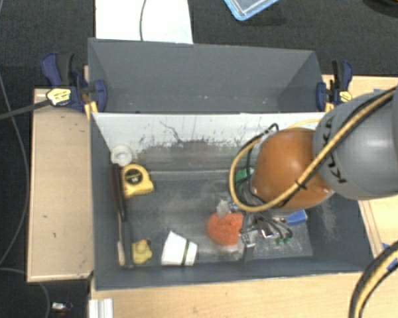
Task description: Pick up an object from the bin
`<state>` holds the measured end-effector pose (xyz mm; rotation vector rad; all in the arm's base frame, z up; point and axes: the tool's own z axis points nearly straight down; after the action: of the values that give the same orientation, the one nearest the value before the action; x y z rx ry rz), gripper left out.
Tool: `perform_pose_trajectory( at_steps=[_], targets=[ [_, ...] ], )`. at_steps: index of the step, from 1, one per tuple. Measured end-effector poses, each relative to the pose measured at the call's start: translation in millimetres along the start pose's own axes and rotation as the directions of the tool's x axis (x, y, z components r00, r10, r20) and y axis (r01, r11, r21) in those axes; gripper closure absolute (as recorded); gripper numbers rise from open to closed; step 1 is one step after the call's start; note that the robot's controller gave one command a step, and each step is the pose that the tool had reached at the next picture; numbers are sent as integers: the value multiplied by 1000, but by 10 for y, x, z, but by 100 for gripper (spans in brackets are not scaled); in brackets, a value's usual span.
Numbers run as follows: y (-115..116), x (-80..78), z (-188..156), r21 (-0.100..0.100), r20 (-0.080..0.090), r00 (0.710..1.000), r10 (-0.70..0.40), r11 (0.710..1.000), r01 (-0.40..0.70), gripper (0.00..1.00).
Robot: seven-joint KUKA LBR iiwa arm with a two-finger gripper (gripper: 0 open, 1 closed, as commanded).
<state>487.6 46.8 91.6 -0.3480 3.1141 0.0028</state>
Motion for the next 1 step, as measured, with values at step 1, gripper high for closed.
perform_pose_trajectory(
  at_steps=[1],
  targets=[
    [159, -55, 191, 1, 3, 983, 181, 983, -181, 100]
  ],
)
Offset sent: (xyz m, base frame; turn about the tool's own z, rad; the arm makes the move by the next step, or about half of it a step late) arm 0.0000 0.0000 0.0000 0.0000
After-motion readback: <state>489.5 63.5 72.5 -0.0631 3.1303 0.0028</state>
